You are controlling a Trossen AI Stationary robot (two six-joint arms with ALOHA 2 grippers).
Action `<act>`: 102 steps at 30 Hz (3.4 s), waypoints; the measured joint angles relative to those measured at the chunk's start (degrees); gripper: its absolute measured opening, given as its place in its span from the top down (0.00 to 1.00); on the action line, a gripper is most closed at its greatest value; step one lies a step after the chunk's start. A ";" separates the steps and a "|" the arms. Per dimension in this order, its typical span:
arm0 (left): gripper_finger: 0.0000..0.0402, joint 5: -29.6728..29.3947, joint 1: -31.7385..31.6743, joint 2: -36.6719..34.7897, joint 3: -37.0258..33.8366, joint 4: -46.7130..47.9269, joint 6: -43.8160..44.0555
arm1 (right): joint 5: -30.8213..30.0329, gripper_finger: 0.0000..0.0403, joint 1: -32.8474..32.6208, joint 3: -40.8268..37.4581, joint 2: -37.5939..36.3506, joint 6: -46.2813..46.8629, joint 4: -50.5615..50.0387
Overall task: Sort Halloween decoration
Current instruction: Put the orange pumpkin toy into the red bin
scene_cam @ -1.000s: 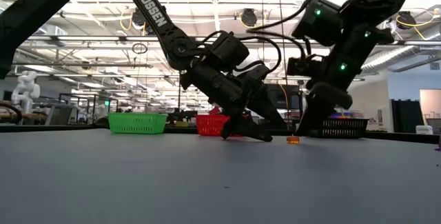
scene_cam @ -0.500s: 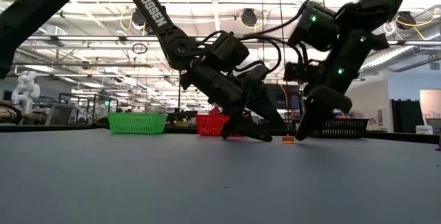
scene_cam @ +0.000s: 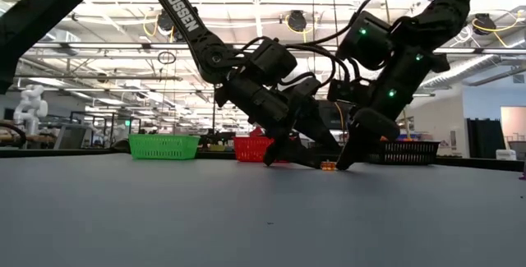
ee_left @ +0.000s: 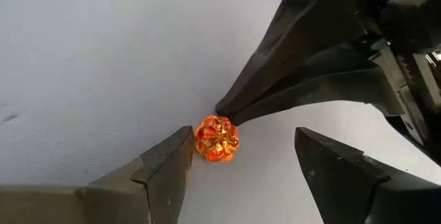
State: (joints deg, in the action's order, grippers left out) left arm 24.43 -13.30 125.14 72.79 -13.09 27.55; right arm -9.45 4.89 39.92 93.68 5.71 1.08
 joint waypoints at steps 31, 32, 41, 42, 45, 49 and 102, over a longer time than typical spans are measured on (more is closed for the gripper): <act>0.44 4.15 -0.48 -0.10 -0.04 2.04 -7.37 | 2.66 1.00 0.42 -0.07 1.17 0.51 3.87; 0.46 4.08 -0.58 -0.12 -0.02 2.63 -8.41 | 2.43 1.00 0.21 -0.07 1.19 0.51 3.87; 0.56 -2.62 1.23 -0.39 0.05 6.47 -32.03 | 2.03 1.00 -0.09 -0.07 1.21 0.47 3.89; 0.56 -4.04 1.59 -0.43 0.04 6.60 -34.40 | 2.03 1.00 -0.09 -0.07 1.21 0.47 3.89; 0.56 -7.52 2.53 -0.48 0.02 6.67 -39.10 | 2.03 1.00 -0.11 -0.07 1.23 0.47 3.89; 0.56 -9.66 3.34 -0.48 0.00 6.26 -42.33 | 2.07 1.00 -0.11 -0.07 1.24 0.14 4.04; 0.65 -1.65 1.55 -0.60 0.00 6.50 -28.05 | 0.76 1.00 -4.15 -0.07 -7.38 3.61 -7.69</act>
State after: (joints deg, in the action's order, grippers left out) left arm 22.78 -11.75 124.54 72.79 -6.59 -0.50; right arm -8.69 0.73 39.86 86.30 9.32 -6.61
